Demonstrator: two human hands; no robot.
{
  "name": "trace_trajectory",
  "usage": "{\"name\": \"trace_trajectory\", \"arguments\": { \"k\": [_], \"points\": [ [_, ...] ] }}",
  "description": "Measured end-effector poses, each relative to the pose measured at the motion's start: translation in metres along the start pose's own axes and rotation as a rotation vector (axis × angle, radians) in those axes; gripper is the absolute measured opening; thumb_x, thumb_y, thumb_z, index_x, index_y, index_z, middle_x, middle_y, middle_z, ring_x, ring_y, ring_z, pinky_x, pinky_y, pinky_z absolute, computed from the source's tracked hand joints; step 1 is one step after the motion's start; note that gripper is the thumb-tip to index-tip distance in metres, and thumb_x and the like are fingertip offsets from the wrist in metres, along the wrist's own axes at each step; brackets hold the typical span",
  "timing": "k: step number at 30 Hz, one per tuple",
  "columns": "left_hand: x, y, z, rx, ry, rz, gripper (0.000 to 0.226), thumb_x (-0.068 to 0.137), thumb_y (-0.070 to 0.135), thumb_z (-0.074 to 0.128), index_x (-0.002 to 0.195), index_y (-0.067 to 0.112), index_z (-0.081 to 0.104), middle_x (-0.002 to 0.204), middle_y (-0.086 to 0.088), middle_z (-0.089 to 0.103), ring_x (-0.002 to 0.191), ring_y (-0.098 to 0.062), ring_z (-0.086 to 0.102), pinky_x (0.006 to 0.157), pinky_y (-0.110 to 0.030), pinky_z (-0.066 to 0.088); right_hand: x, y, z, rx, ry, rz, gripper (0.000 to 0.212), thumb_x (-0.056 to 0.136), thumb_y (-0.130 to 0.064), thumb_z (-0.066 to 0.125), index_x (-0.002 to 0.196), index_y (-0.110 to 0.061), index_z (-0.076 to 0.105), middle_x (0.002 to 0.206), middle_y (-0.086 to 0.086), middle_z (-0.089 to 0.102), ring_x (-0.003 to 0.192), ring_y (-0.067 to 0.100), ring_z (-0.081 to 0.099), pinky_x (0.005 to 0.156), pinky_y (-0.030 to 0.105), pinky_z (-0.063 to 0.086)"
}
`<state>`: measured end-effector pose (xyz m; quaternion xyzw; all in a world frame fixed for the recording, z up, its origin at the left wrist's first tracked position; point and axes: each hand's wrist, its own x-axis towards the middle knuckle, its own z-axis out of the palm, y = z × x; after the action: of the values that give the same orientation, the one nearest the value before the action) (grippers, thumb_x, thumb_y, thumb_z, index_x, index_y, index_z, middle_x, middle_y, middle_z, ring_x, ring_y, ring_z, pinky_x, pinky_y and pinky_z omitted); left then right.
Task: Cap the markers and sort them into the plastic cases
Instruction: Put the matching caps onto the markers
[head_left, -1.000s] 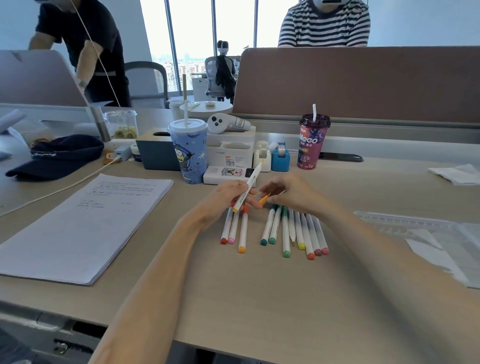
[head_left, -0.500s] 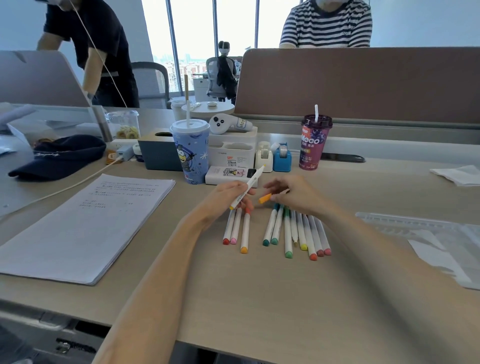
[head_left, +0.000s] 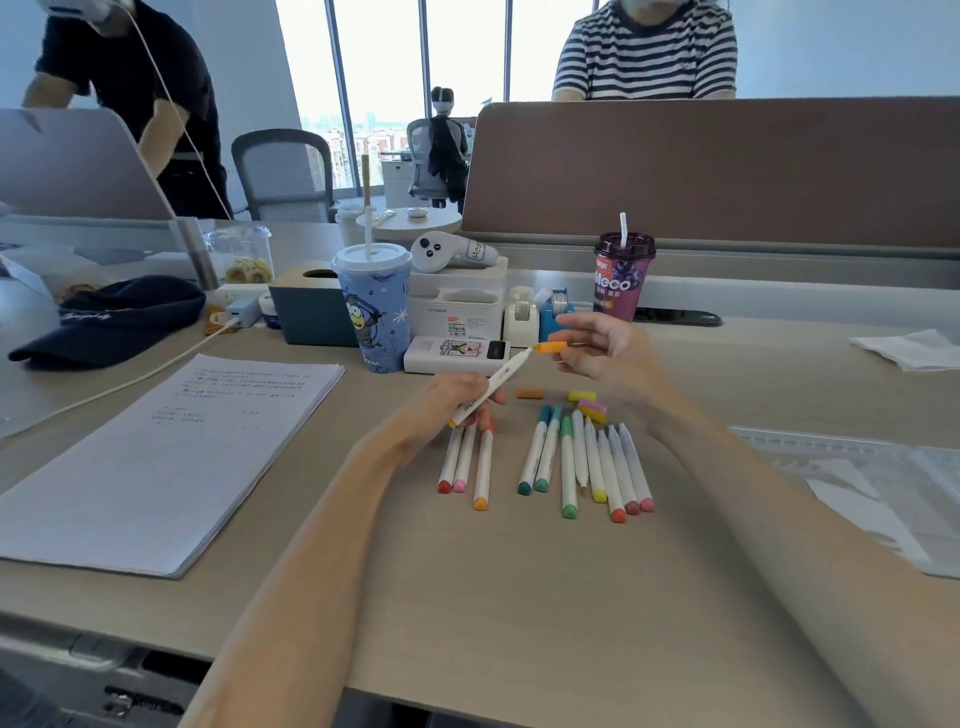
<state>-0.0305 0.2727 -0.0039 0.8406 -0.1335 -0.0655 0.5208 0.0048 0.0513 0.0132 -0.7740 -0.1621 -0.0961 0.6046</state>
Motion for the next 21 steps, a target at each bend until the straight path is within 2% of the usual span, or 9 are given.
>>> {"name": "trace_trajectory", "arguments": {
  "k": [4,8,11,14,17,21],
  "points": [
    [0.0002,0.0003,-0.0005,-0.007,-0.002,0.018,0.036,0.104,0.022,0.031,0.096,0.015,0.066,0.067,0.003,0.062,0.091,-0.031,0.060,0.102,-0.051,0.042,0.0001,-0.0003,-0.0013,-0.045,-0.001,-0.036,0.037,0.089,0.008,0.060,0.124,-0.005,0.058,0.100,-0.002,0.068,0.083,0.000,0.068,0.069,0.014,0.054],
    [-0.0004,0.0040,0.0014,0.023,-0.022,0.026,0.032,0.103,0.018,0.035,0.097,0.013,0.066,0.069,0.001,0.060,0.089,-0.026,0.056,0.098,-0.048,0.042,-0.0011,-0.0014,-0.0016,-0.090,-0.041,-0.059,0.034,0.088,0.005,0.062,0.120,-0.008,0.062,0.097,-0.006,0.069,0.087,0.002,0.068,0.074,0.017,0.055],
    [-0.0001,0.0038,0.0014,0.020,-0.021,0.012,0.030,0.102,0.022,0.038,0.099,0.017,0.067,0.074,0.000,0.062,0.094,-0.028,0.059,0.098,-0.044,0.043,-0.0024,-0.0021,-0.0002,-0.079,-0.069,-0.068,0.032,0.087,0.003,0.064,0.115,-0.011,0.064,0.101,-0.001,0.071,0.093,0.006,0.068,0.078,0.018,0.055],
    [-0.0004,0.0032,0.0019,0.016,-0.019,0.011,0.033,0.103,0.023,0.035,0.098,0.020,0.068,0.077,0.000,0.065,0.091,-0.023,0.058,0.093,-0.037,0.044,-0.0032,-0.0037,0.0010,-0.016,-0.067,-0.060,0.032,0.087,0.005,0.063,0.115,-0.009,0.064,0.103,0.002,0.072,0.095,0.007,0.069,0.075,0.017,0.054],
    [-0.0012,0.0048,0.0029,-0.007,-0.023,0.020,0.036,0.104,0.022,0.032,0.099,0.019,0.067,0.077,0.001,0.066,0.087,-0.017,0.056,0.083,-0.027,0.043,-0.0043,-0.0047,0.0023,0.036,-0.061,-0.044,0.033,0.088,0.007,0.061,0.118,-0.006,0.063,0.102,-0.001,0.073,0.096,0.008,0.069,0.074,0.017,0.054],
    [-0.0008,0.0052,0.0034,0.006,-0.052,0.010,0.037,0.104,0.021,0.030,0.105,0.013,0.067,0.080,-0.001,0.066,0.084,-0.016,0.055,0.084,-0.025,0.043,-0.0062,-0.0043,0.0027,0.066,-0.053,-0.033,0.032,0.089,0.006,0.060,0.119,-0.005,0.063,0.103,-0.001,0.073,0.097,0.009,0.070,0.074,0.018,0.055]
  ]
}}
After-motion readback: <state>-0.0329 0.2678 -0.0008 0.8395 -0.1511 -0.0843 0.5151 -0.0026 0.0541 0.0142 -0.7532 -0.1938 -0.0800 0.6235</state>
